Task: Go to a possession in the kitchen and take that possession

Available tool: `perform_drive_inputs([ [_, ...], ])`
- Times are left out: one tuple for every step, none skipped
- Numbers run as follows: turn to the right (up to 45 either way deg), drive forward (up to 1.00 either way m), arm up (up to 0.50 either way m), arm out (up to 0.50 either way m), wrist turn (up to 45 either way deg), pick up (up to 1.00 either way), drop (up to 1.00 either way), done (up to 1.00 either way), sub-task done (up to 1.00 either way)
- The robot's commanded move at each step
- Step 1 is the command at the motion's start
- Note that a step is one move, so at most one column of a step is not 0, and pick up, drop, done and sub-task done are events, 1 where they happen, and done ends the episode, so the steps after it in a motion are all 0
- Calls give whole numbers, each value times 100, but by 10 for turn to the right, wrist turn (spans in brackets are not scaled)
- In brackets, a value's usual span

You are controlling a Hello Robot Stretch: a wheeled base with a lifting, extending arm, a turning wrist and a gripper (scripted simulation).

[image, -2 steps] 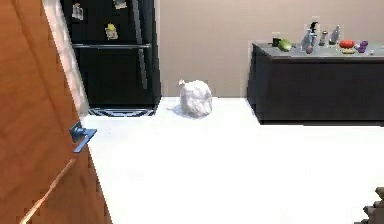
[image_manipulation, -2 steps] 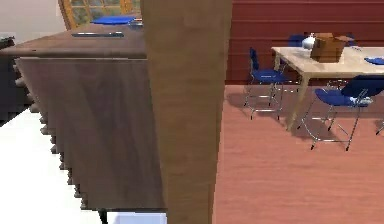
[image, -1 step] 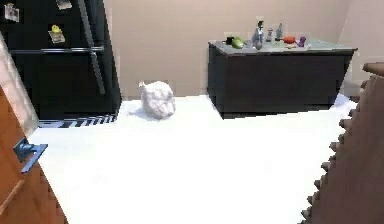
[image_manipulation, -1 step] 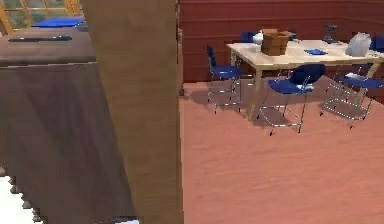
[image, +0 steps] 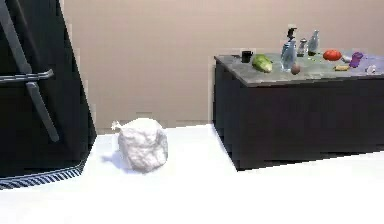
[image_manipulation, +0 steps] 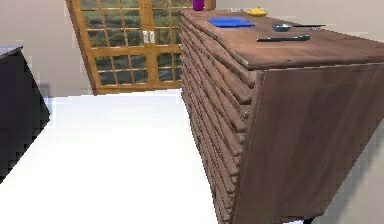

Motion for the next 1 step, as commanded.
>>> perform_drive_inputs([
  [90, 0, 0, 0, 0, 0, 0, 0, 0],
])
